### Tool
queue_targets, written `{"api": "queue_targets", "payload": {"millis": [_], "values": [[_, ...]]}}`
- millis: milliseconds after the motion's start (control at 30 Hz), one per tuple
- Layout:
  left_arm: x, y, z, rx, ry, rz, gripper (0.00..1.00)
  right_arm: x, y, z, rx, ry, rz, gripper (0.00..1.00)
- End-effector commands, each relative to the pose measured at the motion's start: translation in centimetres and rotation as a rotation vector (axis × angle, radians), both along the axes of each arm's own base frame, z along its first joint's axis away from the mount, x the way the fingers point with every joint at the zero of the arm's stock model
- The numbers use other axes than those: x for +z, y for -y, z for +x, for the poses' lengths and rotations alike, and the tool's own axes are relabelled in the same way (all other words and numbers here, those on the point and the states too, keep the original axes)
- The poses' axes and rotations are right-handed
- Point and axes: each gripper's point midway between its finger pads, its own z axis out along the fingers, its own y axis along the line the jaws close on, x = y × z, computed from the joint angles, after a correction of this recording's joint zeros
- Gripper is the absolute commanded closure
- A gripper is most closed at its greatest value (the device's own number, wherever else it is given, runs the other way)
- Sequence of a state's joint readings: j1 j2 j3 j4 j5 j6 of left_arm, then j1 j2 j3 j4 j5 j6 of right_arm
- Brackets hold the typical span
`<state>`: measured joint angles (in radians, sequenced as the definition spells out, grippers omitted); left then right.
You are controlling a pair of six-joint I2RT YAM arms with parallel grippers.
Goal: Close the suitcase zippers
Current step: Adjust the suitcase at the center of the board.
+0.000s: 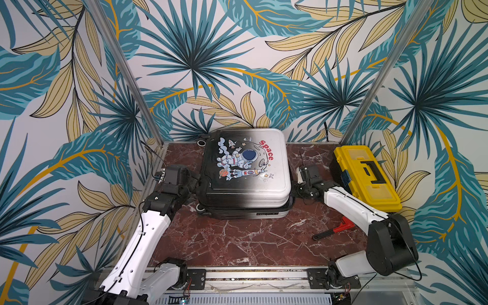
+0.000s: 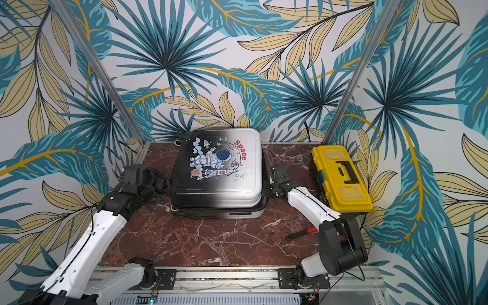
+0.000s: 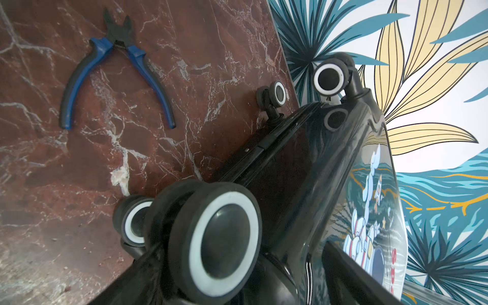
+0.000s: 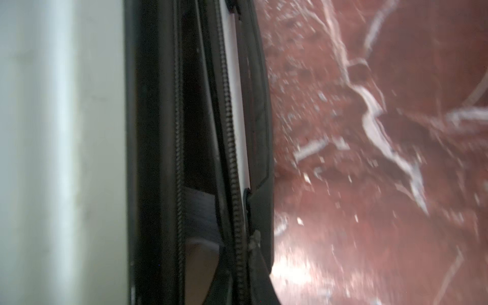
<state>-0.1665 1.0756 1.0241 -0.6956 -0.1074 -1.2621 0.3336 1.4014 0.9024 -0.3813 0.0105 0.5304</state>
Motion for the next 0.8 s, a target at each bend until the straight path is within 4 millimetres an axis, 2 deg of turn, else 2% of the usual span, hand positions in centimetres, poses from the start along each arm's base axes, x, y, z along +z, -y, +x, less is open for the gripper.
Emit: {"api": "queue_targets", "payload": {"millis": [0,167,267,433,533,600,667,767], "values": [[-3.2,3.0,1.0,-0.158,-0.112,-0.047,0.06,0.8,0.9,-1.3,-0.311,0.041,0.109,0.94],[-2.6,5.1,4.9,-0.308,-0.103,-0.079,0.06,1.5,0.3,-3.8,-0.507,0.100,0.160,0.92],[-2.6,5.8,7.0,-0.356,-0.100,-0.079,0.06,2.5,-1.6,-4.5,-0.560,0.137,0.208,0.90],[-3.0,5.7,9.4,-0.391,-0.099,-0.077,0.07,4.0,-5.6,-4.9,-0.569,0.169,0.272,0.86],[-3.7,5.1,10.3,-0.396,-0.111,-0.082,0.07,4.0,-8.2,-5.0,-0.533,0.145,0.287,0.78],[-4.1,4.4,10.8,-0.392,-0.116,-0.069,0.07,3.5,-9.2,-5.0,-0.516,0.113,0.292,0.69],[-4.5,3.5,10.9,-0.376,-0.124,-0.053,0.07,3.2,-9.1,-5.2,-0.503,0.097,0.262,0.57],[-5.0,1.8,10.4,-0.341,-0.134,-0.031,0.08,2.5,-7.6,-6.5,-0.500,0.073,0.200,0.47]]}}
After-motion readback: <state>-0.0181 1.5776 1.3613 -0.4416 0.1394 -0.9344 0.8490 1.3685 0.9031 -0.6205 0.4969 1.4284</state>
